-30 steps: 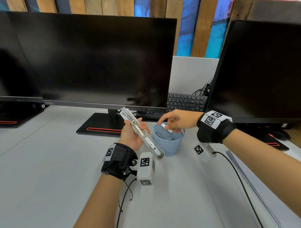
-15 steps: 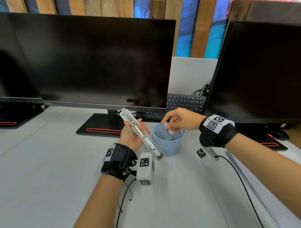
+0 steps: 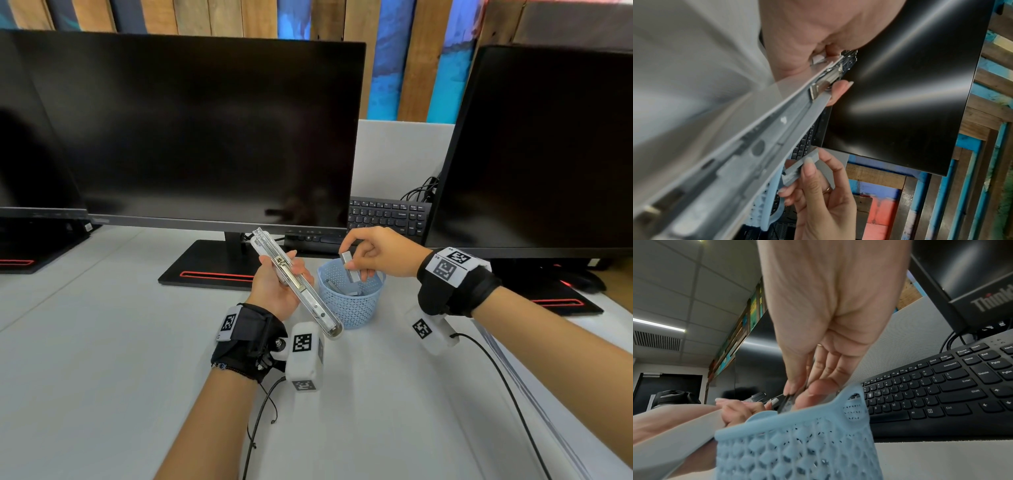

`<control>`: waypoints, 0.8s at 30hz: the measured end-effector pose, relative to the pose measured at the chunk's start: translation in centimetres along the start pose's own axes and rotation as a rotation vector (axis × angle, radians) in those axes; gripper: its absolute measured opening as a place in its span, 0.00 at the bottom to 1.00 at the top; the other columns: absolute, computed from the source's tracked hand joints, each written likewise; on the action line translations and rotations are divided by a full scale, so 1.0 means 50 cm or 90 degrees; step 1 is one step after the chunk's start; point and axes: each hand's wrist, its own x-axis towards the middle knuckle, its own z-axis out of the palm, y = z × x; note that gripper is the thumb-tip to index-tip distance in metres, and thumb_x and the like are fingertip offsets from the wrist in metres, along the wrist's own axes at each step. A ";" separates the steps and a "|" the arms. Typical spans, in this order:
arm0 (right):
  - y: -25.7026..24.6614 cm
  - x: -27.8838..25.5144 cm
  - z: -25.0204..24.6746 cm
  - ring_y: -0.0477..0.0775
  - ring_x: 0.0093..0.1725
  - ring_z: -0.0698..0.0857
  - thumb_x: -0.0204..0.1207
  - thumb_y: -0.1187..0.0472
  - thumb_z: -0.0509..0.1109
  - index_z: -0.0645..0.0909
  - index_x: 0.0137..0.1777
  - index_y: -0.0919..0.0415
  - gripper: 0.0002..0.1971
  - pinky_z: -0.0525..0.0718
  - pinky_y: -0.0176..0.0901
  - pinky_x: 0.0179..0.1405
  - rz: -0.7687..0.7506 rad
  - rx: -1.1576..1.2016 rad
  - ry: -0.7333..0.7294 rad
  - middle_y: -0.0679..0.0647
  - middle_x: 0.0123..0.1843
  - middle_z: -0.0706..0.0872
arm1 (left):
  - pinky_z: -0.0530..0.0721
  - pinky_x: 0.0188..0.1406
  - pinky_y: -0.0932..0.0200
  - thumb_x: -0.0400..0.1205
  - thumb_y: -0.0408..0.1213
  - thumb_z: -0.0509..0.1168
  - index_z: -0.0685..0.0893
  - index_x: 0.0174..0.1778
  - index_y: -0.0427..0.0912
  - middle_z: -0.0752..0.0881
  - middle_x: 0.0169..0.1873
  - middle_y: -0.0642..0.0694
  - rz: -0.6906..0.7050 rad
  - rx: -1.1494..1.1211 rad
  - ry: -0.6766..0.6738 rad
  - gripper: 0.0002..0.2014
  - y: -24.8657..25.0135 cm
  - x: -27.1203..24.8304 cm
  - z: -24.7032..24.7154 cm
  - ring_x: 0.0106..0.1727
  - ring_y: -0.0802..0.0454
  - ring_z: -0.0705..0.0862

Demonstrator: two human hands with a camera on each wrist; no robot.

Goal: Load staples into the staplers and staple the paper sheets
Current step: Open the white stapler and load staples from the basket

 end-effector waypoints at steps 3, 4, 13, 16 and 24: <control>0.002 -0.001 0.001 0.44 0.28 0.87 0.78 0.62 0.73 0.81 0.56 0.61 0.09 0.87 0.36 0.35 -0.005 -0.002 0.011 0.51 0.31 0.90 | 0.73 0.27 0.63 0.88 0.56 0.45 0.74 0.57 0.40 0.72 0.23 0.47 0.003 -0.003 0.000 0.23 0.001 0.000 0.000 0.19 0.57 0.69; 0.003 -0.001 0.002 0.45 0.28 0.87 0.78 0.62 0.73 0.80 0.56 0.61 0.09 0.87 0.36 0.35 -0.005 0.001 0.015 0.51 0.30 0.90 | 0.73 0.28 0.63 0.88 0.56 0.45 0.74 0.57 0.40 0.72 0.23 0.47 0.004 -0.001 0.000 0.23 0.001 0.000 0.000 0.18 0.57 0.69; 0.008 -0.003 0.003 0.54 0.31 0.88 0.75 0.59 0.75 0.75 0.53 0.61 0.13 0.89 0.41 0.34 0.005 0.007 0.021 0.61 0.36 0.92 | 0.73 0.26 0.63 0.88 0.55 0.46 0.74 0.59 0.39 0.71 0.24 0.48 0.001 0.002 0.003 0.22 0.001 -0.005 0.004 0.19 0.57 0.69; 0.006 -0.004 0.004 0.53 0.30 0.88 0.75 0.60 0.75 0.74 0.53 0.62 0.13 0.89 0.40 0.34 0.001 0.013 0.024 0.61 0.37 0.92 | 0.73 0.27 0.64 0.88 0.54 0.46 0.73 0.60 0.40 0.71 0.24 0.47 0.000 0.003 0.005 0.22 0.002 -0.006 0.005 0.19 0.57 0.69; 0.009 -0.005 0.005 0.45 0.29 0.88 0.77 0.63 0.73 0.74 0.48 0.67 0.11 0.89 0.40 0.33 -0.009 -0.017 0.001 0.62 0.36 0.91 | 0.70 0.31 0.64 0.88 0.53 0.47 0.72 0.63 0.40 0.72 0.22 0.47 0.001 0.011 0.007 0.20 0.002 -0.009 0.007 0.18 0.57 0.69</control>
